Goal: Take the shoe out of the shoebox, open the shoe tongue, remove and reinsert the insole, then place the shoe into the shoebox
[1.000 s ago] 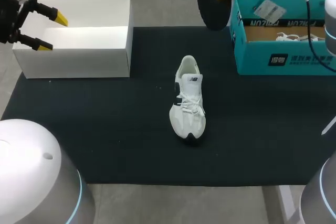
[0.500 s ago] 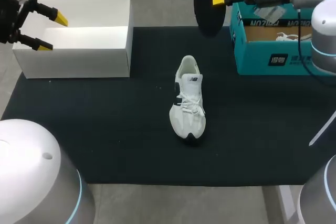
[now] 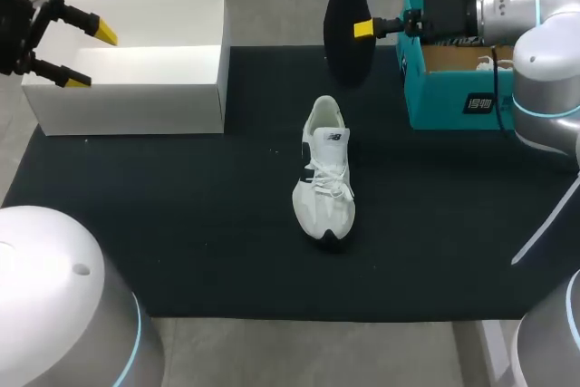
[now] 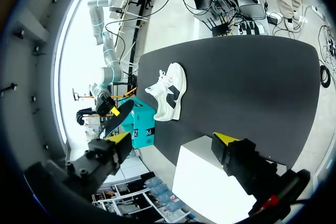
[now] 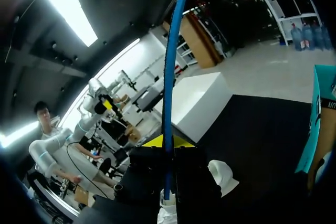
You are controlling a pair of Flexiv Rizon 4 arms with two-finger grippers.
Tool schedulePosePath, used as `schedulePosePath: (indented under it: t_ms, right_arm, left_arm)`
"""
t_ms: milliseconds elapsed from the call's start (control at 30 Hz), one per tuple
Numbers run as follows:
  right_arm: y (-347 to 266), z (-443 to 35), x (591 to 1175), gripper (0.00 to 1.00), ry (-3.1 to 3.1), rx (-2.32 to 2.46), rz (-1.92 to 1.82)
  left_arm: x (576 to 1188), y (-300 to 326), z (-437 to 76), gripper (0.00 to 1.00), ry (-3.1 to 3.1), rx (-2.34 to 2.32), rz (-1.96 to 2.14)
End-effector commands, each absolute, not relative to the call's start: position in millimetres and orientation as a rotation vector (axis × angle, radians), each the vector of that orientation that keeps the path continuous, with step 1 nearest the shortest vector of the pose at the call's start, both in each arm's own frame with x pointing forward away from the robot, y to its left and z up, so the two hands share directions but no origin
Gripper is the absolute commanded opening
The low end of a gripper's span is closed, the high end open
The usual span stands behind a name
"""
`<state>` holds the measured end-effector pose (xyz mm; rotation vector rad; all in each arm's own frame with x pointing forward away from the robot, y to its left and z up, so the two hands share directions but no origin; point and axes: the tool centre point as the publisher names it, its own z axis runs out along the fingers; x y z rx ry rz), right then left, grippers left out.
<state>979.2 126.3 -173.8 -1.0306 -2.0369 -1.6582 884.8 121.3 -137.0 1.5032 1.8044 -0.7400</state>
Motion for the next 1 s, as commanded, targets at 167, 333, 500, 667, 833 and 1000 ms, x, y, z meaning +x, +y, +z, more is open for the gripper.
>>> schedulePosePath:
  t_ms: [167, 333, 500, 667, 833, 1000]
  right_arm:
    - [140, -205, 986, 0.00, -1.990, -1.015, -1.633]
    - [147, -219, 987, 0.00, -1.964, -1.010, -1.638]
    - [151, -231, 989, 0.00, -1.967, -0.980, -1.621]
    - [150, -239, 989, 0.00, -2.009, -0.937, -1.557]
    - [154, -248, 992, 0.00, -2.013, -0.912, -1.572]
    - [158, -252, 994, 0.00, -1.986, -0.938, -1.598]
  left_arm:
    - [885, 121, -136, 1.00, 1.807, 1.506, -0.739]
    - [885, 121, -136, 1.00, 1.807, 1.506, -0.739]
    - [885, 121, -136, 1.00, 1.807, 1.506, -0.739]
    - [885, 121, -136, 1.00, 1.807, 1.506, -0.739]
    - [885, 121, -136, 1.00, 1.807, 1.506, -0.739]
    - [885, 121, -136, 1.00, 1.807, 1.506, -0.739]
